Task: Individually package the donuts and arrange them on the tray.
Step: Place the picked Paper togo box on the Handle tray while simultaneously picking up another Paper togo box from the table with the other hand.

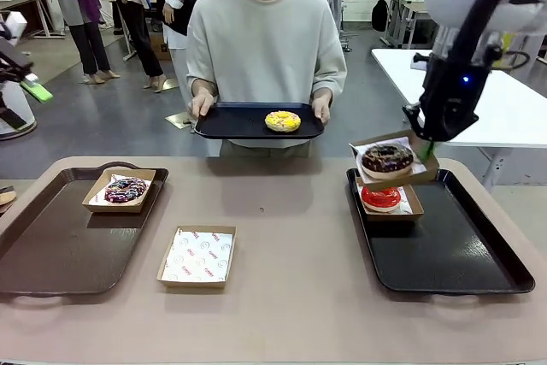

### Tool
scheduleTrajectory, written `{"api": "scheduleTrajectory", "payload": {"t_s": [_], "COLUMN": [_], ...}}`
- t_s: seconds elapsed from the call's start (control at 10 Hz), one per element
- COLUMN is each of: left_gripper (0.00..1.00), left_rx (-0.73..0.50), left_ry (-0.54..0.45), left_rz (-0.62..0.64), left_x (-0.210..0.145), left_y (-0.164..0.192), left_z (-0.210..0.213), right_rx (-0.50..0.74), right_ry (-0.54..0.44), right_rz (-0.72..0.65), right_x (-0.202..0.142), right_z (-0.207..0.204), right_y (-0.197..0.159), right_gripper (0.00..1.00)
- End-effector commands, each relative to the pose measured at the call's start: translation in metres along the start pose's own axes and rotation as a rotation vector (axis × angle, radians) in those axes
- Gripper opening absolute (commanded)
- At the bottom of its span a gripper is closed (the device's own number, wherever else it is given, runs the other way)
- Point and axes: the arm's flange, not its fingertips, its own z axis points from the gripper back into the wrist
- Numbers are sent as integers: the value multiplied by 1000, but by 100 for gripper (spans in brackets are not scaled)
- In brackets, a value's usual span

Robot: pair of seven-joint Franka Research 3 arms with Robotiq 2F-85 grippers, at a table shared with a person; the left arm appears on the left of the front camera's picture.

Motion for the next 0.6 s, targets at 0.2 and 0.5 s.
{"api": "scheduleTrajectory", "payload": {"t_s": [0.2,0.5], "left_gripper": [100,100], "left_rx": [285,425], "left_ry": [57,17], "left_rz": [-27,-63], "left_x": [4,-4], "left_y": [-44,-71], "left_z": [-82,-151], "right_rx": [-46,-40], "right_ry": [-27,-21], "right_rz": [-70,-105], "right_x": [-22,-24], "right_z": [-30,-48], "right_y": [-39,-57], "right_gripper": [1,1]}}
